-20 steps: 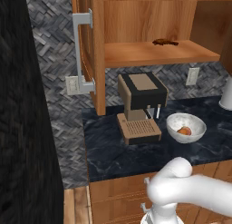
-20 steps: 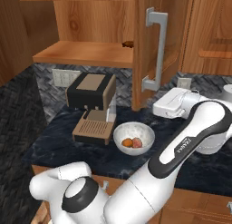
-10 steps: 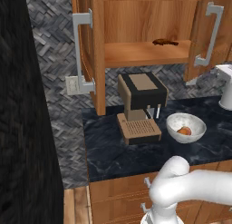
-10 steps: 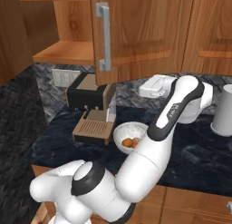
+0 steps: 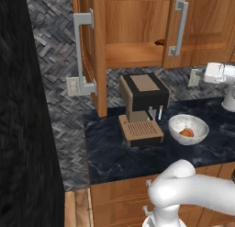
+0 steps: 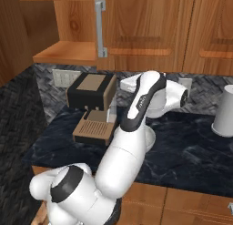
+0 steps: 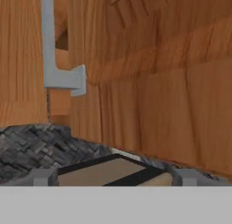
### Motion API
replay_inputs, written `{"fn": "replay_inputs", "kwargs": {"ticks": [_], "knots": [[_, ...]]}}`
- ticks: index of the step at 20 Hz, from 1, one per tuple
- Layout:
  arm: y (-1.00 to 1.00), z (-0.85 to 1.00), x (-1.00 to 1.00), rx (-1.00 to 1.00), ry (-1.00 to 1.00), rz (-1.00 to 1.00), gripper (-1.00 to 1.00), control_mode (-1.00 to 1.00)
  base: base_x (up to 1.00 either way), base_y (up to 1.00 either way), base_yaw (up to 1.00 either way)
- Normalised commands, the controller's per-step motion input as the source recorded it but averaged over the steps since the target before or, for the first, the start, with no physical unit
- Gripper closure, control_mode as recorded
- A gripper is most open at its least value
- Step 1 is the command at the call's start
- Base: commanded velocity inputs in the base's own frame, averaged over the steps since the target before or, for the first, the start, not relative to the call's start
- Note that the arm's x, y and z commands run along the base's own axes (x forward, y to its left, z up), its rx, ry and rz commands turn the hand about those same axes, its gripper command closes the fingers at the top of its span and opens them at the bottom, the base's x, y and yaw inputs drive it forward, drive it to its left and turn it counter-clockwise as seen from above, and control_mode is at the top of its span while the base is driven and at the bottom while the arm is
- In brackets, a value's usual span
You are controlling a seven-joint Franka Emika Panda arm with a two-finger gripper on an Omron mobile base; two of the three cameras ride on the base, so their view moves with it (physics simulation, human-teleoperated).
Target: Open the cabinet. Pick the tangerine and peach from the cabinet and place them into the bowl. Then close the cabinet.
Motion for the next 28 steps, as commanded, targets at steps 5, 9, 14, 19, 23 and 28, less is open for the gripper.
{"fn": "replay_inputs", "kwargs": {"ticks": [5,9,14,19,23,28], "knots": [[0.84,0.01,0.83,-0.02,-0.14,-0.73,-1.0,-1.0,0.0,0.0,0.0],[0.76,0.0,0.97,-0.01,0.0,-0.7,-1.0,-1.0,0.0,0.0,0.0],[0.4,0.0,1.0,-0.01,0.09,-0.47,-1.0,-1.0,0.0,0.0,0.0],[0.49,0.08,-0.66,0.0,0.15,-0.03,-1.0,-1.0,0.0,0.0,0.0],[0.34,0.7,-1.0,0.05,0.08,0.0,-1.0,-1.0,0.0,0.0,0.0],[0.11,1.0,-1.0,0.14,0.05,-0.01,-1.0,-1.0,0.0,0.0,0.0]]}}
